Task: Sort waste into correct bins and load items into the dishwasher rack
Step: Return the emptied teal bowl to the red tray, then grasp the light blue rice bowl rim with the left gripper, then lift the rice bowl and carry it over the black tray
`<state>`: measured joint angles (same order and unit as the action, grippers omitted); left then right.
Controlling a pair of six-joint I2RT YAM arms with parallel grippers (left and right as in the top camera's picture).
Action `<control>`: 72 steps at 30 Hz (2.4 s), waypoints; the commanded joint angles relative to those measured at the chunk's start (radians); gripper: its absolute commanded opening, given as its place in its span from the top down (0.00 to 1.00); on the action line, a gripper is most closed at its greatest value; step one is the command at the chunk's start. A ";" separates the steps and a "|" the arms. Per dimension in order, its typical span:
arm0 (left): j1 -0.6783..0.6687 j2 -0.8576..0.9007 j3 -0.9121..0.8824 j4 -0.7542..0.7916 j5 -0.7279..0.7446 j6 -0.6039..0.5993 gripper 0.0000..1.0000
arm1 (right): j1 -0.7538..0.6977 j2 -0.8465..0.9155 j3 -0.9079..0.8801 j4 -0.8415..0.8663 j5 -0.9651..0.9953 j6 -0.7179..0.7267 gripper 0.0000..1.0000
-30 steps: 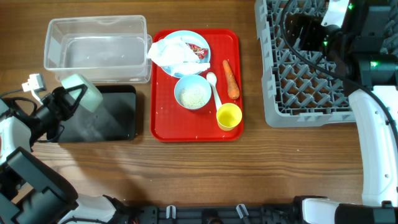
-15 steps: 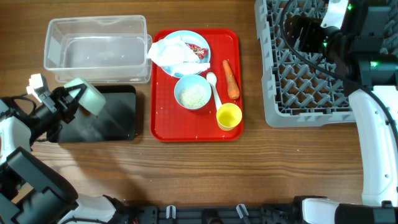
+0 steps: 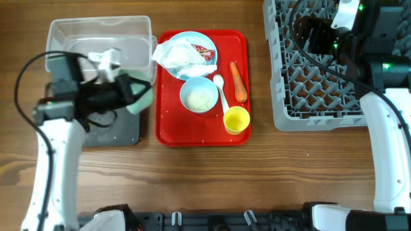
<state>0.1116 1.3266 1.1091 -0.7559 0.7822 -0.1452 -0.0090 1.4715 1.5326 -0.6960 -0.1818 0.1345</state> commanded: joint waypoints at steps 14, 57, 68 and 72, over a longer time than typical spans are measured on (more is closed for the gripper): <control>-0.620 0.385 0.006 -0.048 -0.690 -0.106 0.62 | 0.006 0.012 0.023 -0.012 0.010 -0.003 0.00; -0.721 0.652 0.247 0.061 -0.721 0.372 0.64 | 0.006 0.012 0.023 -0.013 0.029 -0.004 0.00; -0.721 0.653 0.247 0.151 -0.724 0.310 0.96 | 0.006 0.012 0.023 -0.016 0.037 -0.005 0.00; -0.712 0.633 0.287 0.143 -0.724 0.202 0.96 | 0.006 0.012 0.023 -0.016 0.037 -0.004 0.00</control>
<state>-0.6041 1.9728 1.3609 -0.5976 0.0494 0.1440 -0.0090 1.4715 1.5326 -0.7113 -0.1646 0.1345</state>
